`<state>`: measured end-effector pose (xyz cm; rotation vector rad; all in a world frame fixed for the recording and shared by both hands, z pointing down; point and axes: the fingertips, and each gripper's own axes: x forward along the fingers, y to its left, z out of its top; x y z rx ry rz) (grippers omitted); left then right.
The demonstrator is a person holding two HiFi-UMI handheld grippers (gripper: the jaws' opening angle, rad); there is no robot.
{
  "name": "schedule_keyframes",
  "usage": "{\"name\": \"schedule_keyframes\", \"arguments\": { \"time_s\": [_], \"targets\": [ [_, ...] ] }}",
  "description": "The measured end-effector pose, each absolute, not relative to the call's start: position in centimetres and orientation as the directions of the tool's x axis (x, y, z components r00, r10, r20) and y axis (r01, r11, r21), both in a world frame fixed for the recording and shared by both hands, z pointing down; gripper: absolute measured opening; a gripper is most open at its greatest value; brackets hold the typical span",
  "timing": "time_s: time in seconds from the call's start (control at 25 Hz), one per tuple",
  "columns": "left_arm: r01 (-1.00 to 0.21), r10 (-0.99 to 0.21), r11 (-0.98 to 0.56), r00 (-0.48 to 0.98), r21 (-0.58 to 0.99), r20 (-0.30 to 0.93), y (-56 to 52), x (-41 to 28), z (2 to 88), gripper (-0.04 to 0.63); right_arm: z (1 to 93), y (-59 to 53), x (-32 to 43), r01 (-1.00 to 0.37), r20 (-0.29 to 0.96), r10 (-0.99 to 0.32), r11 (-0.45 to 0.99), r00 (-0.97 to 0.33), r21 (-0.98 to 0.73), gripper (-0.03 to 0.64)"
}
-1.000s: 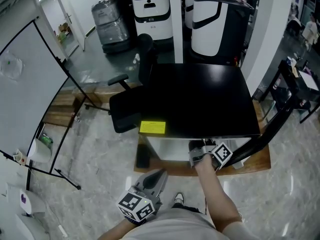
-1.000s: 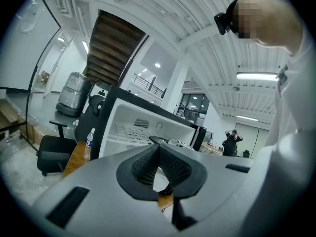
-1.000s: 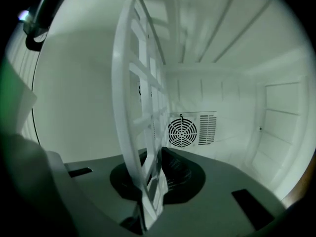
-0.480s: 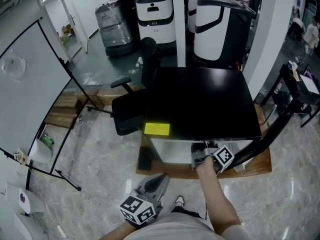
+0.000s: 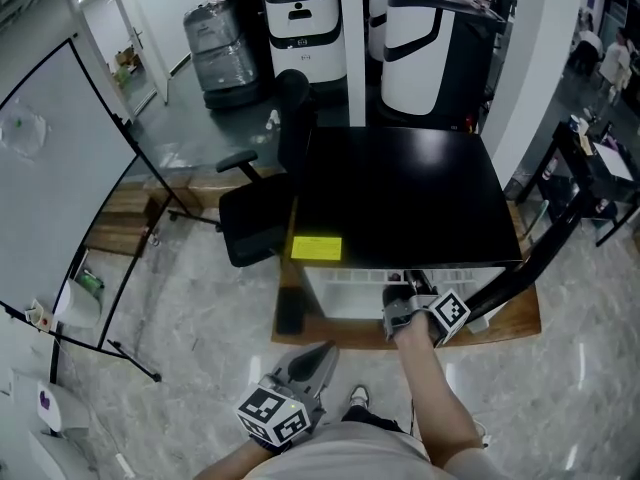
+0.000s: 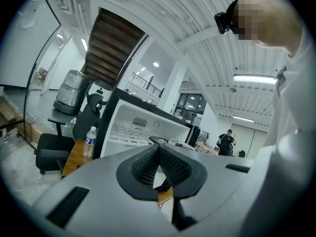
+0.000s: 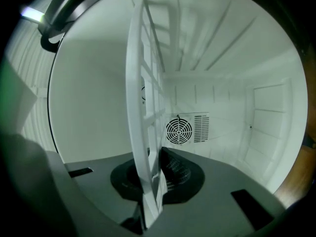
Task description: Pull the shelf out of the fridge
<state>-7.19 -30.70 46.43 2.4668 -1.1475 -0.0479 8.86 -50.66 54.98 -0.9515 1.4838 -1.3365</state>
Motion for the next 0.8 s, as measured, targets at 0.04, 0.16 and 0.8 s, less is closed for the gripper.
{"name": "schedule_keyframes", "arguments": {
  "time_s": [0.04, 0.16, 0.8],
  "targets": [
    [-0.722, -0.736, -0.575, 0.662, 0.385, 0.142, -30.6, -7.2, 46.4, 0.006, 55.0, -50.4, 8.8, 0.023, -0.12, -0.946, 0.118, -0.302, -0.993, 0.043],
    [-0.714, -0.729, -0.583, 0.67, 0.387, 0.139, -30.3, -7.3, 46.3, 0.006, 55.1, -49.8, 9.0, 0.019, -0.11, -0.948, 0.11, -0.298, -0.994, 0.043],
    [-0.685, -0.703, -0.616, 0.701, 0.389, 0.121, -26.6, -7.7, 46.1, 0.006, 55.2, -44.0, 8.8, 0.03, -0.111, -0.951, 0.107, -0.289, -0.994, 0.043]
  ]
}}
